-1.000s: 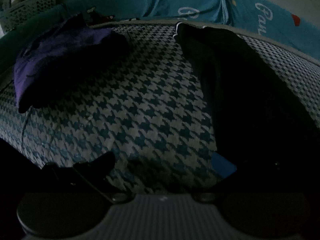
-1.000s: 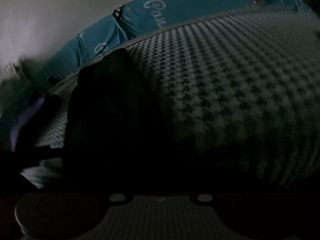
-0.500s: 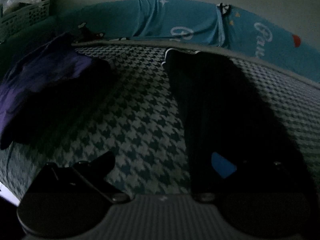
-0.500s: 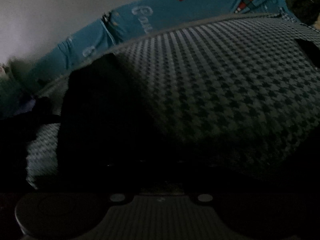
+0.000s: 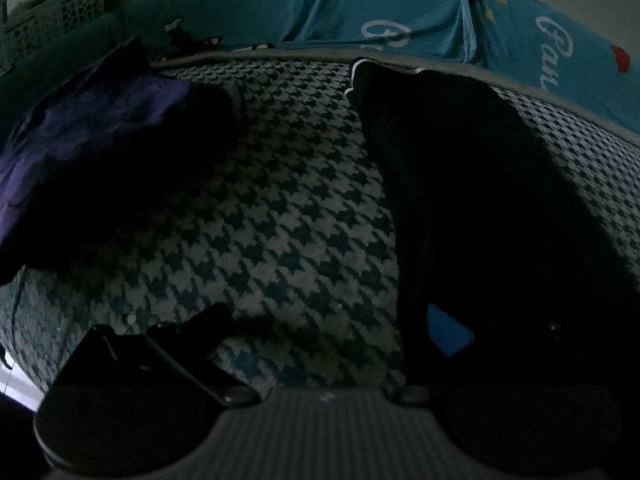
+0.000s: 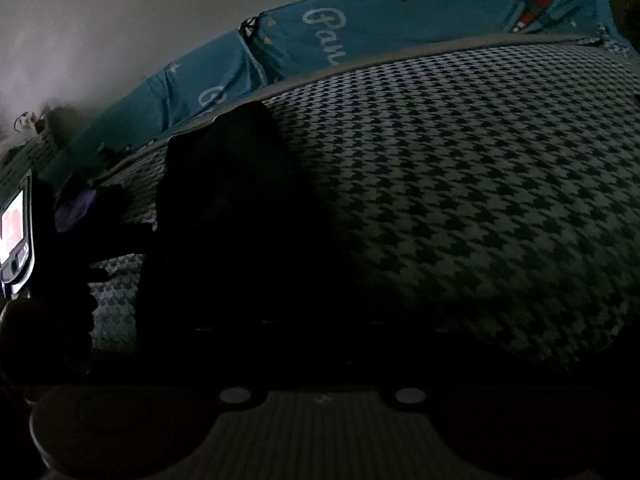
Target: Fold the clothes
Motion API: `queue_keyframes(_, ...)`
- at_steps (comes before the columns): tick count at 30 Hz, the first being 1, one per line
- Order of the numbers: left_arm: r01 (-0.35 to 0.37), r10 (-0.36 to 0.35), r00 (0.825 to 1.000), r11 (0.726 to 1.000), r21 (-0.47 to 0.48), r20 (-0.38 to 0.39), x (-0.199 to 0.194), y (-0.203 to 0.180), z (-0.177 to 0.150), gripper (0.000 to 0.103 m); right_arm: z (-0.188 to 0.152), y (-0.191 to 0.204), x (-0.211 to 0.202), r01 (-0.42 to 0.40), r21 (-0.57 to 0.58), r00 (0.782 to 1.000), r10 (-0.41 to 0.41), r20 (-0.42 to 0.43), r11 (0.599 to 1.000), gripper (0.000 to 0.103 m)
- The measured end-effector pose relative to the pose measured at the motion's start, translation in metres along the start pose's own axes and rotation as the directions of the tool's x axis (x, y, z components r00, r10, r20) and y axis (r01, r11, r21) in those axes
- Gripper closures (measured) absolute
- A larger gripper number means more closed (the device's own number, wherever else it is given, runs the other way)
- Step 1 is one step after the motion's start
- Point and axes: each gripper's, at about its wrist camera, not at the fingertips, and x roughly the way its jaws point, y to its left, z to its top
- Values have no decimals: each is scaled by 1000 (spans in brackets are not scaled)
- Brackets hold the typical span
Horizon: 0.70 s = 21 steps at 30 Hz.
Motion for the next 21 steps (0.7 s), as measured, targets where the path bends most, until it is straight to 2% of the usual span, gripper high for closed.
queue_keyframes(4,-6,6,1000,1000,6,-2,-2,0,-1,0,8,5,8,-21,-28,1000,21,-2,999,77)
queue_keyframes(12,0,0,1000,1000,9,-4,-4,3,-4,0,29,19,26,-79,-144,997,76,-25,986,75)
queue_keyframes(21,10,-10,1000,1000,14,-6,-6,5,-7,0,53,18,47,-124,-176,992,117,-51,977,70)
